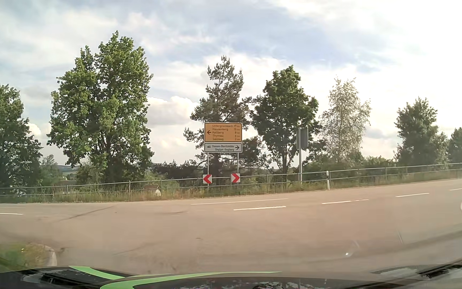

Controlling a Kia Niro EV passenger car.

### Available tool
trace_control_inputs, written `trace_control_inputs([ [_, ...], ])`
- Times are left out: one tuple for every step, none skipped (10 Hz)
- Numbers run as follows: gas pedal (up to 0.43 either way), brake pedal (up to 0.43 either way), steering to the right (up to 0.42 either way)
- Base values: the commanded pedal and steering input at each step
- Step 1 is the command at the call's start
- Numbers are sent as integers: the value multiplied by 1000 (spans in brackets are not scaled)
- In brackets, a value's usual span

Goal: Follow the waypoints while adhering to traffic rules and regulations

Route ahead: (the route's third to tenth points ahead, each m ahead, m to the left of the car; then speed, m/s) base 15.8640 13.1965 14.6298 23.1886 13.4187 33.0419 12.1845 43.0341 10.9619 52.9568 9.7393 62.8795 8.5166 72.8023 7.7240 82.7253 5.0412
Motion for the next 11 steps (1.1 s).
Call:
trace_control_inputs([
  [0,220,-81],
  [0,220,-94],
  [0,226,-108],
  [0,226,-115],
  [0,232,-123],
  [0,238,-130],
  [0,244,-135],
  [0,250,-139],
  [0,250,-144],
  [0,256,-146],
  [0,262,-146],
])
